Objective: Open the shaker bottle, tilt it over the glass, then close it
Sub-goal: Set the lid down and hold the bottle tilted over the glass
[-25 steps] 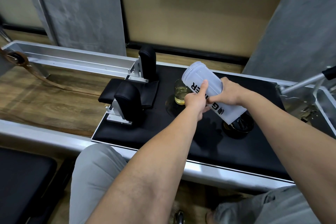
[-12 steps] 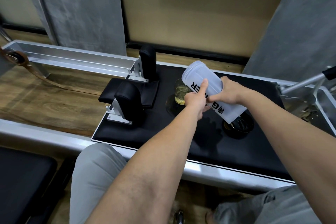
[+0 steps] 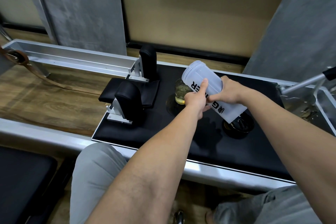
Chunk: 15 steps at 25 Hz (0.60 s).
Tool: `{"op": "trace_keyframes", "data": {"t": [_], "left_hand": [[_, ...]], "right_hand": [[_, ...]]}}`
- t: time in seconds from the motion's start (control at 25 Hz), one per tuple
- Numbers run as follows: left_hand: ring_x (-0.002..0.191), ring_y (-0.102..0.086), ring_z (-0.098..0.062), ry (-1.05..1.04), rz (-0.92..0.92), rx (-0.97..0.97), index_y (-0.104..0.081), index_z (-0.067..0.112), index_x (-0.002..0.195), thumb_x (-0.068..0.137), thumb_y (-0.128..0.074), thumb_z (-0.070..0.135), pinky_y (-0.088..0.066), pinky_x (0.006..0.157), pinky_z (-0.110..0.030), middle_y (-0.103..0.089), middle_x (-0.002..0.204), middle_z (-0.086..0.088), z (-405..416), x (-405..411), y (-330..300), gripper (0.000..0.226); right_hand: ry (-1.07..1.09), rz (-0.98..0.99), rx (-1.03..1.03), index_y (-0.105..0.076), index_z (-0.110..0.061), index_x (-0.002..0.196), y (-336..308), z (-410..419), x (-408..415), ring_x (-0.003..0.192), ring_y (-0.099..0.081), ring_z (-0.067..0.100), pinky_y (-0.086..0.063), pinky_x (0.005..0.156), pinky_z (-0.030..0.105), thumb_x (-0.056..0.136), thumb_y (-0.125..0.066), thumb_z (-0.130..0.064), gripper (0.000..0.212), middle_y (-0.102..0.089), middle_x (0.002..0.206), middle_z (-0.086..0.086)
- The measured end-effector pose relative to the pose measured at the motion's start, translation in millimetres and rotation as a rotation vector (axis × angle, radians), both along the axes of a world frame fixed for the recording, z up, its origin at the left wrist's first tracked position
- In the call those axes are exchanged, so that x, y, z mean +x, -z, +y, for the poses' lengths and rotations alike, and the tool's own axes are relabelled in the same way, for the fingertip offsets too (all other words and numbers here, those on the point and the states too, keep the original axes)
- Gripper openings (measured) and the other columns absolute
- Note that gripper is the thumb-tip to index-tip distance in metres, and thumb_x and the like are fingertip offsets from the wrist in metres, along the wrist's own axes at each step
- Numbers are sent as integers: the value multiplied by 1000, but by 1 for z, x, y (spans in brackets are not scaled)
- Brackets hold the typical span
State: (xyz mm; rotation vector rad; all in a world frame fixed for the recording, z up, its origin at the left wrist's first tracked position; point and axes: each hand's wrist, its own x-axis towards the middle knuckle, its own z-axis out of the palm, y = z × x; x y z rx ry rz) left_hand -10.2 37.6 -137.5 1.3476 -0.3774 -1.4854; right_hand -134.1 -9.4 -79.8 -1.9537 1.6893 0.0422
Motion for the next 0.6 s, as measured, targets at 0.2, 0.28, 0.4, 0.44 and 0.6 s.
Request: {"op": "trace_keyframes", "data": {"t": [0.2, 0.28, 0.4, 0.44, 0.6], "left_hand": [[97, -78, -24, 1, 6, -1, -67, 14, 106, 89, -73, 59, -66, 68, -34, -78, 112, -6, 0, 0, 2, 49], [98, -77, -24, 3, 6, -3, -68, 13, 107, 89, -73, 60, -66, 71, -35, -78, 112, -6, 0, 0, 3, 50], [98, -77, -24, 3, 4, 0, -68, 12, 110, 88, -73, 60, -67, 73, -37, -78, 112, -6, 0, 0, 6, 53], [98, -78, -24, 2, 3, -1, -68, 12, 110, 88, -73, 61, -67, 73, -37, -78, 112, -6, -1, 0, 6, 54], [98, -78, -24, 2, 7, -9, -68, 12, 112, 89, -73, 60, -67, 75, -37, -78, 113, -6, -2, 0, 6, 54]], "right_hand": [[3, -2, -3, -44, -15, 125, 1, 0, -1, 99, -65, 27, -56, 88, 46, 66, -89, -53, 84, -64, 110, 7], [1, 0, -1, -43, -15, 125, 1, 1, -1, 98, -65, 26, -55, 86, 45, 66, -88, -53, 83, -64, 110, 7], [-1, 2, 1, -43, -15, 124, 2, 1, 0, 99, -65, 26, -55, 88, 47, 65, -88, -54, 83, -64, 109, 7], [-1, 3, 0, -43, -15, 124, 2, 1, 0, 99, -65, 26, -55, 89, 47, 65, -88, -54, 83, -64, 109, 7], [-1, 3, -2, -43, -15, 124, 2, 1, 0, 98, -65, 27, -55, 88, 47, 66, -88, -54, 83, -64, 109, 8]]}}
